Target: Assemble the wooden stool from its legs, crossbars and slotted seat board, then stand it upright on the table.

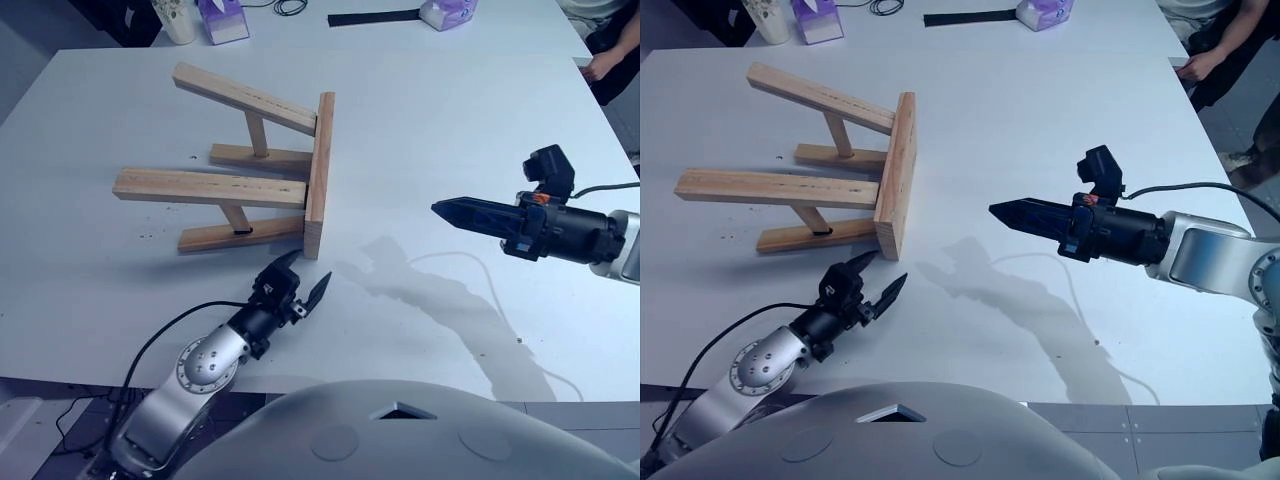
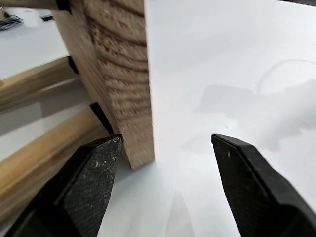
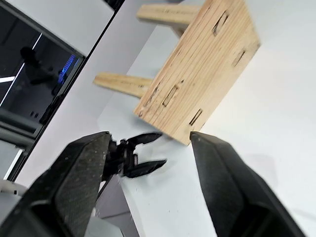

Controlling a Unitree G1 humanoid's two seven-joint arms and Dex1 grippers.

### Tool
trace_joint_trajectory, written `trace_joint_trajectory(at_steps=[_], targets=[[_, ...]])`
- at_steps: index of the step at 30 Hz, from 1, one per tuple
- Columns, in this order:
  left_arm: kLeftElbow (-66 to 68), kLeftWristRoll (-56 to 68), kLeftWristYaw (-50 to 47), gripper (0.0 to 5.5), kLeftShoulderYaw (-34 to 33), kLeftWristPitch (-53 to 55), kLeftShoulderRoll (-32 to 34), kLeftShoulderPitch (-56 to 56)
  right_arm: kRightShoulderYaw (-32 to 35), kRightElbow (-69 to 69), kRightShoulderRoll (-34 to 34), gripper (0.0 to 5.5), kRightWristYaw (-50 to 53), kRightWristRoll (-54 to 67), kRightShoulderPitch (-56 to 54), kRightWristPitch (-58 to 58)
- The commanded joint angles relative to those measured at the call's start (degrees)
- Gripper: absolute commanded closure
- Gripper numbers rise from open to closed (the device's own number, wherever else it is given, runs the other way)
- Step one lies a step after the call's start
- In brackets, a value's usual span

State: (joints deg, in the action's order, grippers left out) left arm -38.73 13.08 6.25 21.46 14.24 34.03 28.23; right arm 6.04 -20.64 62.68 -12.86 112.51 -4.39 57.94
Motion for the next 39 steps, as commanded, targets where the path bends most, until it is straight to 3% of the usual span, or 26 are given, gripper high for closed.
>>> trace_joint_trajectory(at_steps=[1,17,28,33,39], targets=[[1.6,-4.5,-1.5,2.18,0.8,-0.9,-4.5,0.7,-1.9,3.0,0.0,2.49,-0.6,0.4,-4.8,3.7],[9.2,-12.8,-2.1,2.18,-1.0,0.0,-16.5,-5.3,-6.0,5.8,-2.0,2.49,1.8,0.4,-10.4,6.6],[4.3,-2.9,3.8,3.75,-8.9,6.1,-17.7,-5.8,-4.7,1.6,-3.2,2.47,6.0,0.3,-5.1,3.2],[0.8,0.8,5.1,4.09,-13.2,11.3,-17.5,-9.2,-3.9,-0.8,-4.4,2.47,8.7,0.1,-1.8,0.5],[-4.3,9.3,6.8,4.13,-18.8,19.7,-17.6,-16.6,-2.7,-4.0,-6.2,2.47,11.7,0.2,2.0,-2.9]])
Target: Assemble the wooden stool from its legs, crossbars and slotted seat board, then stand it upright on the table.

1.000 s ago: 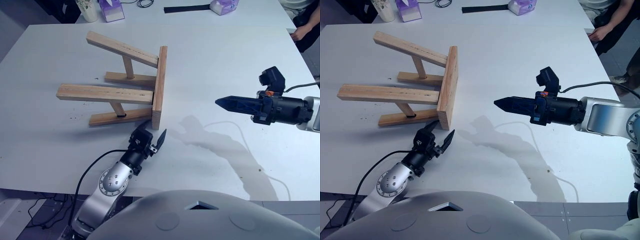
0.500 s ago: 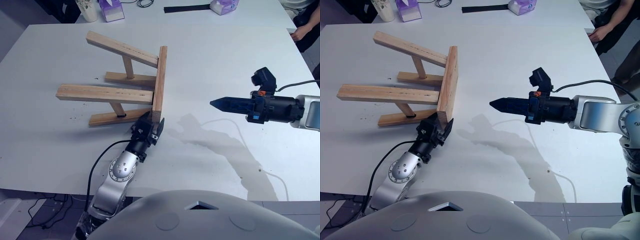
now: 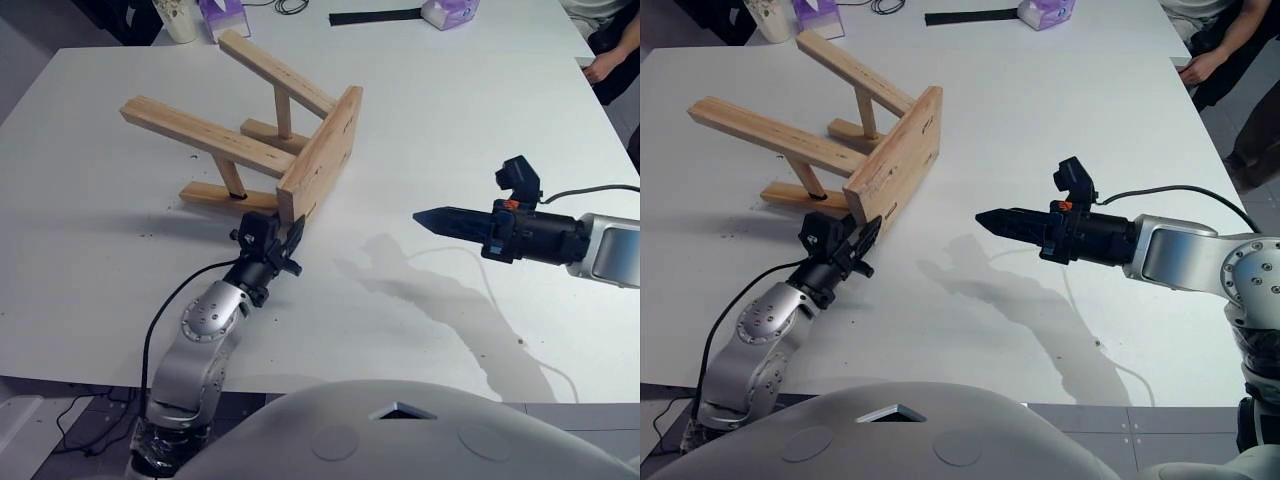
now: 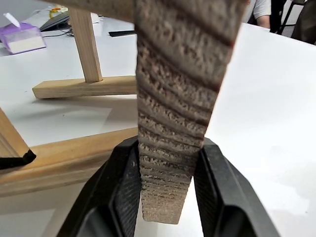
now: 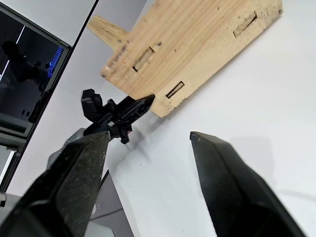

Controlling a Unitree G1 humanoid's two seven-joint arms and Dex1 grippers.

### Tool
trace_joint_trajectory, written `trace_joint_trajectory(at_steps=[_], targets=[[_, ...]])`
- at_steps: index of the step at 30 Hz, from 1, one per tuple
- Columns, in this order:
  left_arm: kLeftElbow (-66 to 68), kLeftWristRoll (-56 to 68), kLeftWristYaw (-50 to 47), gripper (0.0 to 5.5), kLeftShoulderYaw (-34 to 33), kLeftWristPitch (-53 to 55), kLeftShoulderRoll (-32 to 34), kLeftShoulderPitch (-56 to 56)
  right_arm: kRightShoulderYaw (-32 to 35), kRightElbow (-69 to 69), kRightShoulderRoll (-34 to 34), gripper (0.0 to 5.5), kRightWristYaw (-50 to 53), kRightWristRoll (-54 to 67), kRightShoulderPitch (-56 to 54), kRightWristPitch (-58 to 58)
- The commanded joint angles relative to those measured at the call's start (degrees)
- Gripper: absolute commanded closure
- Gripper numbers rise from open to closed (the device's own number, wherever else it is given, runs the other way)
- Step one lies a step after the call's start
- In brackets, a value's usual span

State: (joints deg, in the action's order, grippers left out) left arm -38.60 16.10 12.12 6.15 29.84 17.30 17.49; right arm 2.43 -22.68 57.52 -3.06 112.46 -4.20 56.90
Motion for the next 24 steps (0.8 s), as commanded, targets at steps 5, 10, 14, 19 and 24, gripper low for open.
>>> trace_joint_trajectory(at_steps=[5,10,14,19,24], targets=[[-5.8,24.7,-5.7,4.17,-13.5,15.8,-6.4,-15.0,1.4,-3.6,-2.2,2.47,3.7,-0.1,3.4,-3.9],[-2.0,49.4,-21.2,4.18,-23.5,20.1,-9.4,-21.9,1.9,-4.5,-2.7,2.47,4.1,-0.8,4.0,-4.9],[2.3,71.0,-38.6,4.18,-27.1,14.3,-8.8,-24.0,2.5,-4.6,-2.5,2.47,4.1,-0.9,3.6,-5.3],[2.0,90.0,-52.3,4.18,-26.1,5.9,-5.6,-23.7,3.3,-5.3,-2.3,2.47,4.1,-1.0,4.6,-5.5],[-0.4,96.9,-60.8,4.18,-25.3,-2.4,-6.0,-23.4,4.1,-6.6,-2.5,2.47,5.0,-0.6,5.7,-6.1]])
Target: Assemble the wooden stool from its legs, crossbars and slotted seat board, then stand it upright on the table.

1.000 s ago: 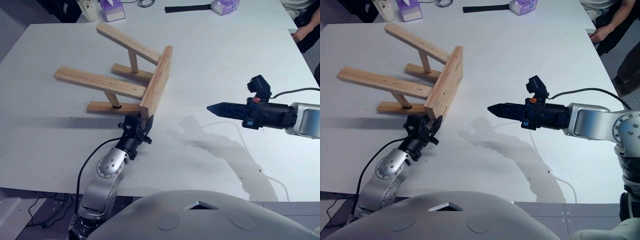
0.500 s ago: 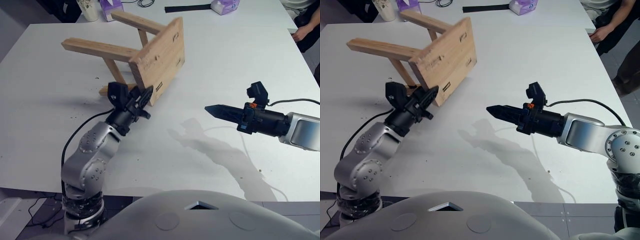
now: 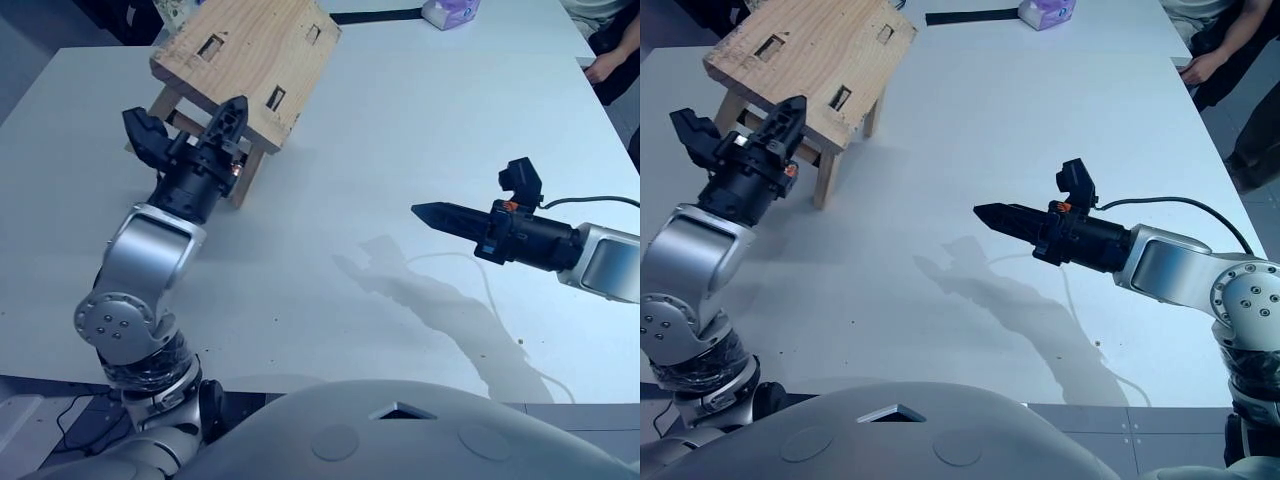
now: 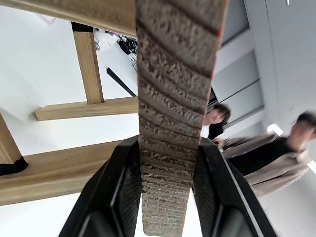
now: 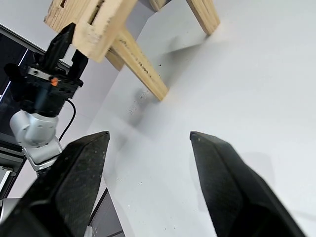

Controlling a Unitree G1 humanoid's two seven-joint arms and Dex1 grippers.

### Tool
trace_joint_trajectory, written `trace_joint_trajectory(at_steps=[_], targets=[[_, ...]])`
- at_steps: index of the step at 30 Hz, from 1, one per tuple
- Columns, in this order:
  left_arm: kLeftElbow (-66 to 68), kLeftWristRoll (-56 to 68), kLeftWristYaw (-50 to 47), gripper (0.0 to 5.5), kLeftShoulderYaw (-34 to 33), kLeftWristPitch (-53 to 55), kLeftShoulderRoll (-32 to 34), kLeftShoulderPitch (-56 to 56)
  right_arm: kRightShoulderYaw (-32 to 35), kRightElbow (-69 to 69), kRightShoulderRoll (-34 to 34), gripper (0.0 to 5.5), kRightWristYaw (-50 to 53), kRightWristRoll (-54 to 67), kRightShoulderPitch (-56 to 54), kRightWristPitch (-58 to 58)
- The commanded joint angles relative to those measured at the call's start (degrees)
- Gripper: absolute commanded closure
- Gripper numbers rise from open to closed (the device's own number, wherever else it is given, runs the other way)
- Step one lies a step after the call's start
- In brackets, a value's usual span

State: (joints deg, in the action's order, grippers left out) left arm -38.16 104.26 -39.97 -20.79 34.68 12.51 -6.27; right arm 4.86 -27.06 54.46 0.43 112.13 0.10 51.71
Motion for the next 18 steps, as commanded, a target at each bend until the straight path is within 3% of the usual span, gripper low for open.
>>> trace_joint_trajectory(at_steps=[1,6,15,18], targets=[[-1.6,8.7,-10.0,4.18,2.0,-8.8,-1.6,0.6,1.9,-2.5,0.5,2.47,1.6,-0.2,1.7,-1.1],[-3.9,8.7,-11.9,4.19,4.6,-11.8,-2.0,4.8,2.3,-3.3,0.3,2.47,2.3,-0.3,2.5,-1.7],[-1.0,8.7,-6.5,4.19,6.7,-8.7,2.4,14.7,1.7,-3.4,0.1,2.47,2.4,-0.7,2.4,-2.0],[1.2,8.7,-3.4,3.46,7.2,-5.7,6.8,16.5,1.6,-3.6,0.0,2.47,2.3,-1.0,2.5,-1.9]])
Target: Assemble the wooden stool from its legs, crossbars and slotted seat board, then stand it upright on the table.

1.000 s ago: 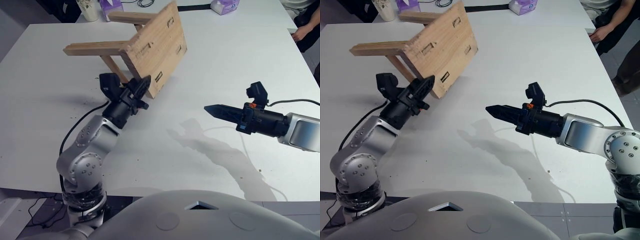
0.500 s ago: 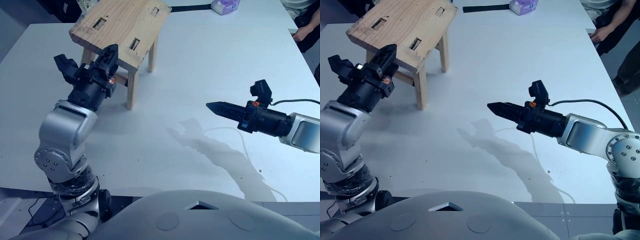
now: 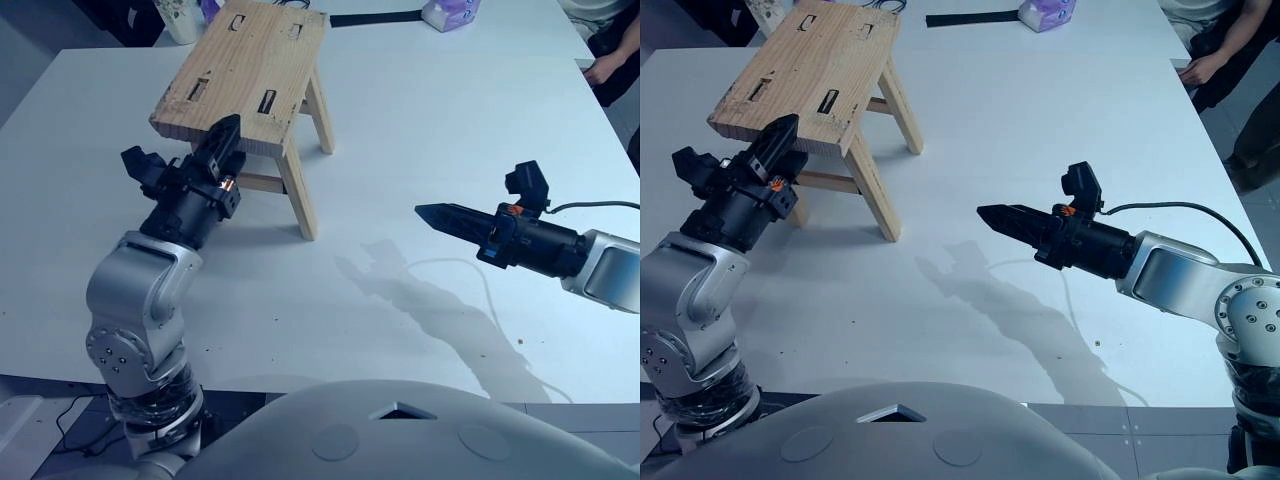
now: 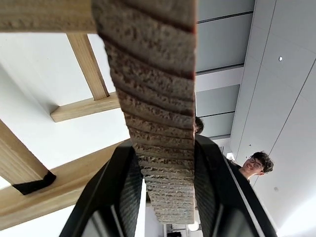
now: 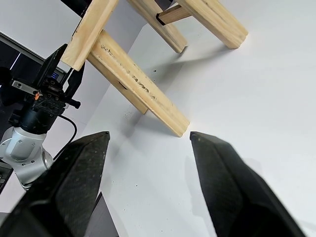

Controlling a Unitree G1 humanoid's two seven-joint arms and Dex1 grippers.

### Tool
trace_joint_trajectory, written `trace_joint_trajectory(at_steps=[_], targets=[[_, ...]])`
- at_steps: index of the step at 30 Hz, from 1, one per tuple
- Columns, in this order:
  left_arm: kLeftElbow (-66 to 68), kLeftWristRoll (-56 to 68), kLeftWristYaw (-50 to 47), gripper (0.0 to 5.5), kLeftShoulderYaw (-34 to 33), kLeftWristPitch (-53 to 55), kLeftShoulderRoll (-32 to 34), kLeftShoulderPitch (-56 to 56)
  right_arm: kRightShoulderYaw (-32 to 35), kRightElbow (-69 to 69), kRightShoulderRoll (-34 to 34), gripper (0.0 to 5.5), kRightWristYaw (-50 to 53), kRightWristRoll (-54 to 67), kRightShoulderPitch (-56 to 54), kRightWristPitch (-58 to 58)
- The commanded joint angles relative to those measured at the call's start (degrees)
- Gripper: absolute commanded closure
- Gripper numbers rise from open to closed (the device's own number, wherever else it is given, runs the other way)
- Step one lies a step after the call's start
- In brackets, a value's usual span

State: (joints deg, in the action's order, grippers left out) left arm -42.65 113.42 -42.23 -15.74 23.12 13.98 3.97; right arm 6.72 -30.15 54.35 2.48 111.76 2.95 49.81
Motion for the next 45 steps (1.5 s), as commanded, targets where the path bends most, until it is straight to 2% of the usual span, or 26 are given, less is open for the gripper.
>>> trace_joint_trajectory(at_steps=[1,5,7,10,15,20,24,32,38,41,45], targets=[[6.1,-0.4,0.6,3.23,2.6,7.2,7.0,6.9,-0.2,-0.6,0.0,2.47,0.2,-0.8,-0.1,-0.1],[8.4,-0.4,12.9,2.61,2.3,14.9,14.8,10.7,0.1,-1.2,-0.4,2.47,0.2,-1.4,1.0,-0.4],[8.8,-1.1,21.7,2.20,0.3,20.6,22.1,14.3,0.2,-1.4,-0.7,2.47,0.1,-1.9,1.5,-0.6],[9.7,-5.2,36.1,2.12,-2.9,27.6,30.4,18.6,0.9,-2.1,-1.5,2.47,0.3,-2.6,3.2,-1.4],[12.4,-7.4,47.9,2.12,-3.5,28.9,36.4,15.8,0.3,-3.1,-3.3,2.47,0.7,-3.9,4.0,-2.5],[10.4,-10.8,60.2,1.33,-4.4,31.8,40.4,17.8,0.2,-3.6,-4.2,2.47,0.7,-5.1,4.5,-3.3],[12.7,-13.4,60.2,0.65,-1.5,29.8,40.1,14.5,-0.1,-3.4,-4.9,2.47,0.6,-5.9,4.1,-3.3],[15.7,-7.7,55.4,0.62,1.7,27.8,38.7,11.7,-0.4,-3.2,-6.0,2.47,0.4,-7.1,3.3,-3.3],[15.6,-7.6,64.7,0.62,0.2,31.5,40.3,14.0,-0.6,-3.2,-7.3,2.47,0.7,-8.0,2.8,-3.5],[17.3,-3.5,60.9,0.62,3.2,29.8,38.6,11.3,-0.8,-3.1,-7.7,2.47,0.8,-8.3,2.3,-3.4],[18.2,-0.5,51.0,0.62,9.1,25.0,32.1,6.5,-1.6,-2.5,-8.0,2.47,0.7,-8.6,0.9,-3.1]])
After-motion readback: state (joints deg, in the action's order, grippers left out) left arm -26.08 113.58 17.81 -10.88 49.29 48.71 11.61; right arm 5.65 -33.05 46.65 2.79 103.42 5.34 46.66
